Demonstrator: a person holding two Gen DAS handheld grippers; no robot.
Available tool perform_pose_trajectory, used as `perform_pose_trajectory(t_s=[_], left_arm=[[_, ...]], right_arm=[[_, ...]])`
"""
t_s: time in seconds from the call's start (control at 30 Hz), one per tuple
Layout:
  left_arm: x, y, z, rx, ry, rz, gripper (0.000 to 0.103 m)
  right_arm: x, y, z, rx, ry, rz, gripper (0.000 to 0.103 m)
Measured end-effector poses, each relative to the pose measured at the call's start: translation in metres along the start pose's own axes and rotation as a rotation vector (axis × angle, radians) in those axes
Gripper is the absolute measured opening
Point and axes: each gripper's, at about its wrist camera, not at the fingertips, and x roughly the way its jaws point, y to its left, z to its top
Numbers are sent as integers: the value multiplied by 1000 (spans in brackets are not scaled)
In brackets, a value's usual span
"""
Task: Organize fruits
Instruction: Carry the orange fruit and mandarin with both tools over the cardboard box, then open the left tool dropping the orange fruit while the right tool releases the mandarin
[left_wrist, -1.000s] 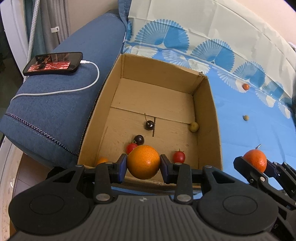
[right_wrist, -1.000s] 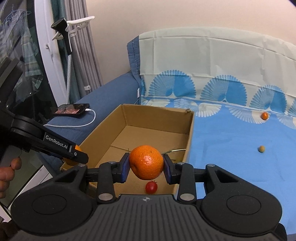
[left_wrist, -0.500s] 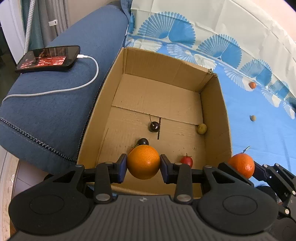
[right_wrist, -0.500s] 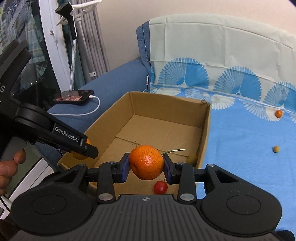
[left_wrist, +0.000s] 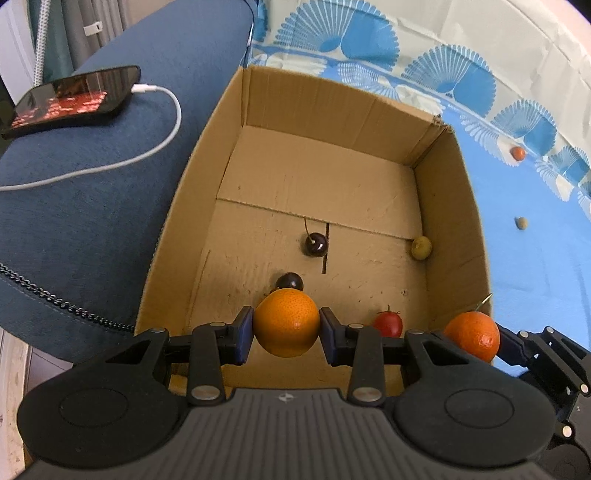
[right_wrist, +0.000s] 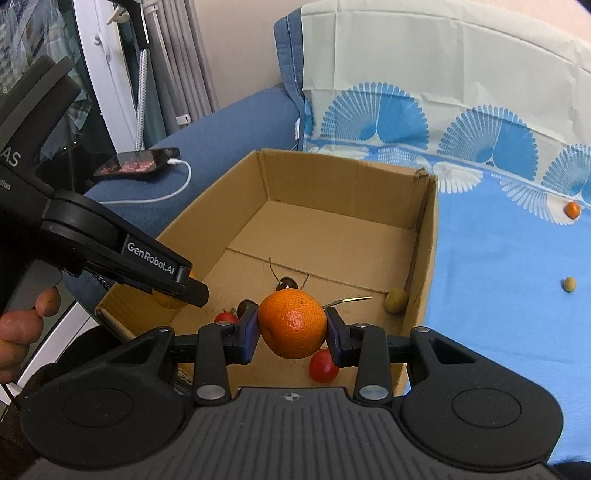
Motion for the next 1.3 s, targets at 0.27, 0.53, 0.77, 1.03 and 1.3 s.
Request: perform_pose_trajectory(t_s=[0.27,0.53,0.77,1.03,1.3], left_arm=[[17,-3,4,18,22,4,42],[30,-5,7,34,35,9,42],[49,-11,11,66,52,26,42],[73,-11,5,88,96,51,42],[77,-15,6,117,83,37,65]], right_arm=[[17,-3,0,3,33,0,38],[27,-4,-1,-6,47,-8,38],[37,-6,-2,-16,64,-20,39],[46,-5,-8,-34,94,-19,39],[54,-4,-10,-47,115,-34,39]])
